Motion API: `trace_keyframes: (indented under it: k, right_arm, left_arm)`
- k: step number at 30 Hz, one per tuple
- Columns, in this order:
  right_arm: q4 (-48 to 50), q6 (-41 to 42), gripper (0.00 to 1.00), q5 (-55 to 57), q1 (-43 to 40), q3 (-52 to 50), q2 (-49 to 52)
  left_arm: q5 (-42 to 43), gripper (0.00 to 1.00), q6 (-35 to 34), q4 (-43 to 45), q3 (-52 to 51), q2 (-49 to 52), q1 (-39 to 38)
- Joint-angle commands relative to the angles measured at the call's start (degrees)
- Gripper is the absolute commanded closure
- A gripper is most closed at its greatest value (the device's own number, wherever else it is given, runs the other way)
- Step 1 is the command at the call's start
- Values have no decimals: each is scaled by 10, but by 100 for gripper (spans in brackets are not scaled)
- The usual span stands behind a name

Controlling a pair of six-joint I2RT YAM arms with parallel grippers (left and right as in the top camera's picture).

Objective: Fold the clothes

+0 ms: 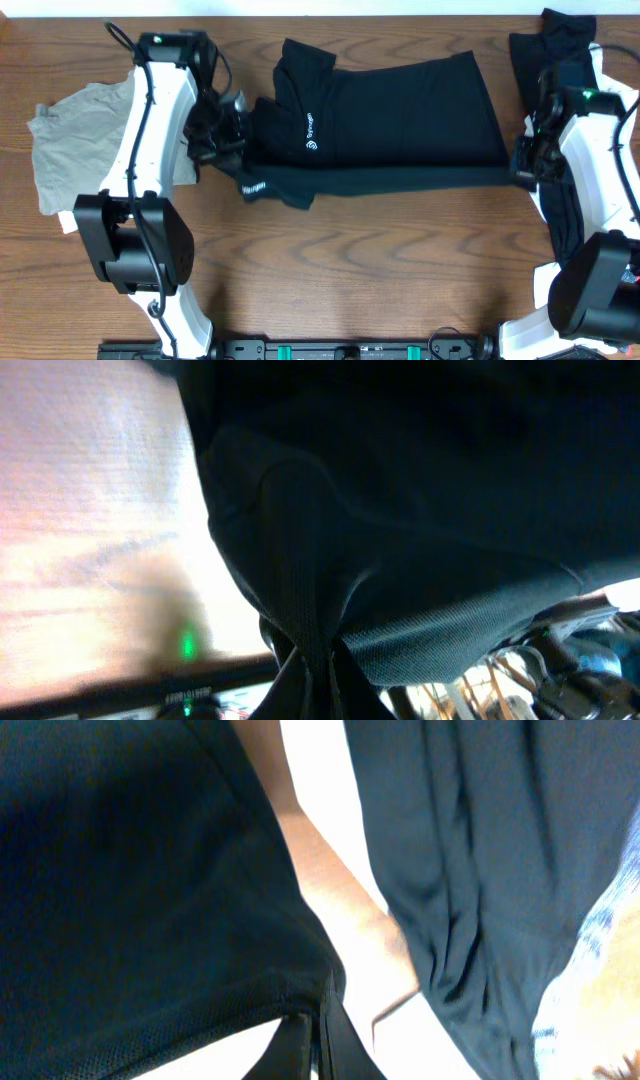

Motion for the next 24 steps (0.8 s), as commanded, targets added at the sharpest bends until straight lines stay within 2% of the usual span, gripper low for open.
trace_keyframes:
  k: [1,7,13,24]
  right_arm:
    - [-11,43,99,53,-12,-15,-12]
    - [-82,85,99,75,-18,-15,-14]
    - [-164,84,99,57,-19,-16,-14]
    - [-125,110,99,57,-21,-79,-14]
  left_arm:
    - [-11,94,12,-14,-45,-16,3]
    - [15,94,33,-62,-98,-22,-7]
    - [14,94,34,-60,-172,-51,-39]
    - [14,94,26,1,-278,-115,-46]
